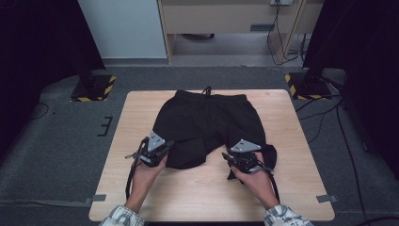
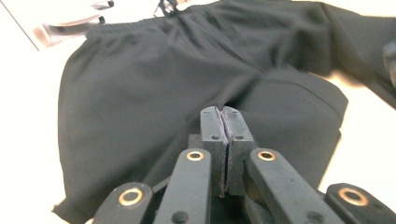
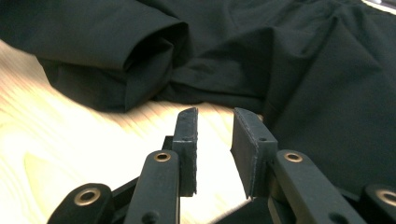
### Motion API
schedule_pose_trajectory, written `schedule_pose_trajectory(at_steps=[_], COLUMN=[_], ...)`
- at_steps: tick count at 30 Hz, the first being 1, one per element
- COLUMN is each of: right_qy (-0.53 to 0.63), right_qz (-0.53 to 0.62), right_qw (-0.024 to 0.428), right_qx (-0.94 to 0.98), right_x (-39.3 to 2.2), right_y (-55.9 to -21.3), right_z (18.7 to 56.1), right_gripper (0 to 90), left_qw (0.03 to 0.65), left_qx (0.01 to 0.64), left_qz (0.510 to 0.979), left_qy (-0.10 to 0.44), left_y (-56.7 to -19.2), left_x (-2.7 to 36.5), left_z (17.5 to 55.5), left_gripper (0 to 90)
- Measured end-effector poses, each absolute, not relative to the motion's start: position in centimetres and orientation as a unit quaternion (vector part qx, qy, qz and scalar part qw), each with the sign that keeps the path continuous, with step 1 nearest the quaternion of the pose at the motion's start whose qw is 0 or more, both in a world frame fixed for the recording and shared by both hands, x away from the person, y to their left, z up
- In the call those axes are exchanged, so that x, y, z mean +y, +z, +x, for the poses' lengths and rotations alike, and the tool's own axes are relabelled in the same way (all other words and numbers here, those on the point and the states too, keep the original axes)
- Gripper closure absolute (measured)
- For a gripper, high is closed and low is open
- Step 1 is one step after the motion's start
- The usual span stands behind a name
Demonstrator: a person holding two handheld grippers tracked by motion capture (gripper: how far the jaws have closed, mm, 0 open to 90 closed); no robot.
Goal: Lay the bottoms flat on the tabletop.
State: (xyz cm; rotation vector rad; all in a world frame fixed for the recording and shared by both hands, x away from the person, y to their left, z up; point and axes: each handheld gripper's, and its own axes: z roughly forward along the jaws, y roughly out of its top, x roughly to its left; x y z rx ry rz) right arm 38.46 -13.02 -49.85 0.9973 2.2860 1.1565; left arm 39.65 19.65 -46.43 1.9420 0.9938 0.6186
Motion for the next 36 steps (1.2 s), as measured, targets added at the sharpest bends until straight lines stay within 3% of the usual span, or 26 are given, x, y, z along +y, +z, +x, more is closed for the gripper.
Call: schedule_pose_trajectory(at_steps=[5, 10, 17, 19, 22, 25, 31, 36], right_qy=[0.414, 0.417, 0.407, 0.410, 0.408, 0.409, 0.402, 0.382], right_qz=[0.362, 0.359, 0.347, 0.345, 0.343, 0.347, 0.341, 0.340], right_qw=[0.173, 0.156, 0.152, 0.154, 0.158, 0.158, 0.159, 0.167], right_qx=[0.817, 0.820, 0.831, 0.830, 0.831, 0.829, 0.835, 0.843], right_x=[-11.6, -10.0, -8.0, -7.6, -7.3, -7.5, -6.7, -5.7], right_y=[-50.6, -51.2, -52.0, -51.8, -51.6, -51.6, -51.7, -52.0], right_z=[39.3, 39.6, 38.7, 38.8, 39.0, 39.5, 40.0, 40.8], right_gripper=[67.6, 59.7, 46.6, 45.2, 44.6, 47.4, 50.3, 56.9], left_qw=[0.409, 0.364, 0.345, 0.352, 0.367, 0.399, 0.433, 0.441], left_qx=[0.406, 0.415, 0.431, 0.435, 0.435, 0.437, 0.418, 0.417], left_qz=[0.776, 0.797, 0.807, 0.804, 0.797, 0.776, 0.757, 0.748], left_qy=[0.256, 0.244, 0.208, 0.200, 0.203, 0.220, 0.254, 0.268], left_y=[-46.5, -49.0, -52.4, -52.9, -52.7, -50.9, -47.2, -47.2], left_x=[19.4, 18.9, 18.5, 18.3, 18.6, 19.4, 21.4, 23.3], left_z=[43.9, 47.0, 48.0, 47.9, 47.5, 46.7, 43.9, 40.4], left_gripper=[87.7, 87.3, 84.3, 81.1, 67.4, 60.6, 59.7, 59.0])
